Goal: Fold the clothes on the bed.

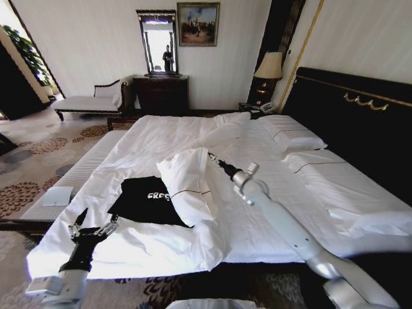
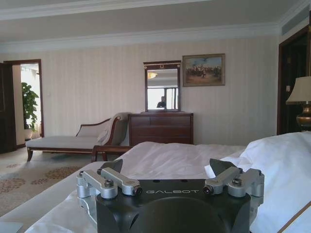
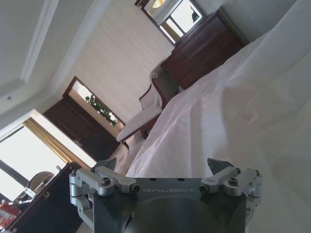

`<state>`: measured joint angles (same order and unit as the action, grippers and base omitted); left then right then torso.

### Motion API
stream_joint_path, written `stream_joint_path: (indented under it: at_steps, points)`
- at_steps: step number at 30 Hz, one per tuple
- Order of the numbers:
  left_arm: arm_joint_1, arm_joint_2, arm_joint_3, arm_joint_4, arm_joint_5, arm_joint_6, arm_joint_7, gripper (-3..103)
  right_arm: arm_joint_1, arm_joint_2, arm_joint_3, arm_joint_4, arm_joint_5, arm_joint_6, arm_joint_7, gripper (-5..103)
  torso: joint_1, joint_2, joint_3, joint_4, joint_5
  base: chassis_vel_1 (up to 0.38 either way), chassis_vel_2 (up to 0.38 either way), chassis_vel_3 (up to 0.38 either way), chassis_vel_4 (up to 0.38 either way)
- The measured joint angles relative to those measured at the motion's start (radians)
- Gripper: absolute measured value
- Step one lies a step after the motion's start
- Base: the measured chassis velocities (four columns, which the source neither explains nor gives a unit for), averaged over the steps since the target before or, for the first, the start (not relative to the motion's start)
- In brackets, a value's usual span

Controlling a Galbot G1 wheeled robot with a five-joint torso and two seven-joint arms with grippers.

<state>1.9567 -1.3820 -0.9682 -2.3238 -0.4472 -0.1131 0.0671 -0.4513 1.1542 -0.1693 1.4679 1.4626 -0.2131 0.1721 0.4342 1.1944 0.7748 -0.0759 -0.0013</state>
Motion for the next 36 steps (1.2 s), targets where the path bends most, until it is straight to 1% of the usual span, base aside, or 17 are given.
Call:
stream_joint_path:
  at_steps: [1, 2, 3, 6, 12, 16, 18, 21, 26, 33, 36]
  points:
    - [-0.005, -0.001, -0.001, 0.016, -0.003, -0.002, -0.001, 100, 0.034, 0.031, -0.040, -0.038, -0.012, -0.012, 0.010, 100, 0.000, 0.000, 0.000, -0.0002, 0.0000, 0.000, 0.000, 0.000, 0.000]
    - [-0.009, -0.002, 0.000, 0.024, -0.003, -0.004, -0.001, 100, 0.049, 0.045, -0.062, -0.061, -0.023, -0.014, 0.014, 100, 0.000, 0.000, 0.000, -0.0005, 0.0001, 0.000, 0.000, 0.000, 0.000]
    - [-0.009, -0.002, 0.000, 0.024, -0.003, -0.004, -0.001, 100, 0.049, 0.045, -0.062, -0.061, -0.023, -0.014, 0.014, 100, 0.000, 0.000, 0.000, -0.0005, 0.0001, 0.000, 0.000, 0.000, 0.000]
    - [-0.020, -0.007, 0.011, 0.050, -0.003, -0.009, -0.001, 100, 0.080, 0.081, -0.092, -0.109, -0.045, -0.010, 0.016, 100, 0.000, 0.000, 0.000, -0.0010, 0.0003, 0.000, 0.000, 0.000, 0.000]
    - [-0.034, -0.011, 0.034, 0.083, 0.004, -0.016, -0.001, 100, 0.125, 0.107, -0.104, -0.139, -0.051, -0.005, 0.018, 100, 0.000, 0.000, 0.000, -0.0011, 0.0004, 0.000, 0.000, 0.000, 0.000]
    - [-0.040, -0.015, 0.052, 0.092, 0.012, -0.019, -0.002, 100, 0.183, 0.139, -0.138, -0.216, -0.081, -0.005, 0.039, 100, 0.000, 0.000, 0.000, -0.0009, 0.0004, 0.000, 0.000, 0.000, 0.000]
    - [-0.040, -0.015, 0.053, 0.092, 0.012, -0.019, -0.002, 100, 0.189, 0.143, -0.144, -0.230, -0.085, -0.006, 0.043, 100, 0.000, 0.000, 0.000, -0.0009, 0.0004, 0.000, 0.000, 0.000, 0.000]
    - [-0.041, -0.009, 0.053, 0.100, 0.013, -0.022, -0.003, 100, 0.217, 0.167, -0.166, -0.302, -0.104, -0.026, 0.062, 100, 0.000, 0.000, 0.000, -0.0010, 0.0006, 0.000, 0.000, 0.000, 0.000]
    - [-0.041, -0.002, 0.050, 0.115, 0.012, -0.030, -0.005, 100, 0.235, 0.190, -0.174, -0.354, -0.114, -0.049, 0.063, 100, 0.000, 0.000, 0.000, -0.0010, 0.0005, 0.000, 0.000, 0.000, 0.000]
    - [-0.037, -0.005, 0.049, 0.123, 0.012, -0.041, -0.006, 100, 0.247, 0.204, -0.200, -0.381, -0.138, -0.064, 0.062, 100, 0.000, 0.000, 0.000, -0.0009, 0.0005, 0.000, 0.000, 0.000, 0.000]
    - [-0.036, -0.002, 0.042, 0.123, 0.005, -0.043, -0.006, 100, 0.242, 0.206, -0.175, -0.351, -0.165, -0.060, 0.072, 100, 0.000, 0.000, 0.000, -0.0009, 0.0006, 0.000, 0.000, 0.000, 0.000]
